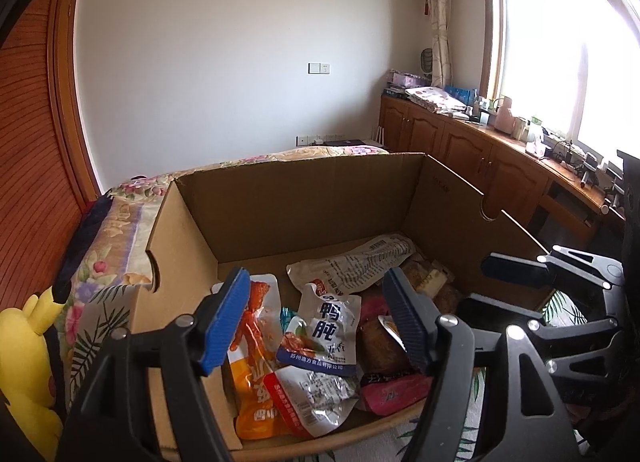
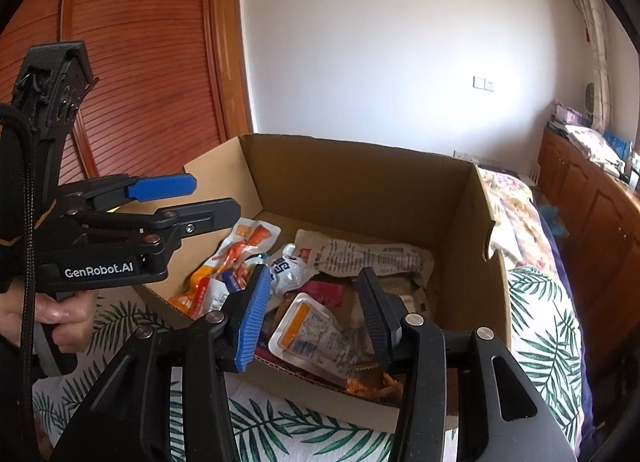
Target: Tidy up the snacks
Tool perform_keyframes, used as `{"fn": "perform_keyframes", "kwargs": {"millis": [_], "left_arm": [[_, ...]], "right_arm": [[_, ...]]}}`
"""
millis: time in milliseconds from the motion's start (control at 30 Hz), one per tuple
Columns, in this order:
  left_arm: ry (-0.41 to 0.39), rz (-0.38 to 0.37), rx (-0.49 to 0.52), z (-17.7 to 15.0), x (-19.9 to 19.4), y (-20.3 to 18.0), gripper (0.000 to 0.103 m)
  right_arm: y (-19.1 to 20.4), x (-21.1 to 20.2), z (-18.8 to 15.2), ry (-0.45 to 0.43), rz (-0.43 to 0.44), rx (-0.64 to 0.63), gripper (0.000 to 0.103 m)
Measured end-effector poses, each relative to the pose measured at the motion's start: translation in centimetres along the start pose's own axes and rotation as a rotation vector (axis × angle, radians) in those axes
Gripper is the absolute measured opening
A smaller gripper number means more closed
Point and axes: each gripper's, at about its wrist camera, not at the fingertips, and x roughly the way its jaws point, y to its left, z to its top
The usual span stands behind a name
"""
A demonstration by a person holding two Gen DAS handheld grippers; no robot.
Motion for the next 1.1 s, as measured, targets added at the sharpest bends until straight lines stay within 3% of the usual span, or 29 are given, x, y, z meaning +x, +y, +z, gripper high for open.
{"fn": "perform_keyframes", "kwargs": {"millis": [367, 600, 800, 967, 1033, 1100], "left_arm": [[-0.03, 0.039, 0.017, -0.8, -4.6, -0.8, 0.072], [-0.055, 0.076, 0.01, -2.6, -7.2, -1.6, 0.075], [-0.054, 0.084, -0.009, -4.1, -8.9, -2.2, 0.086], [-0.053, 0.091, -0.03, -5.2, -10.2, -2.5, 0.091], [-0.06, 0.091, -0.045, -5.6, -10.8, -2.5, 0.094], [-0.063, 0.083, -0.059, -5.8, -11.4, -2.5, 0.097]], "right_arm": [[0.5, -3.5, 0.0, -0.041, -0.062, 0.027, 0.057], [1.0, -6.0, -1.7, -0.048, -0.11, 0.053, 0.072], [1.5, -7.2, -3.3, -0.05, -0.142, 0.07, 0.088], [1.7, -8.2, -4.1, -0.056, -0.158, 0.087, 0.094], [2.0, -8.7, -4.4, -0.06, -0.165, 0.089, 0.102], [2.3, -9.1, -4.8, -0.061, -0.165, 0.09, 0.103]]}}
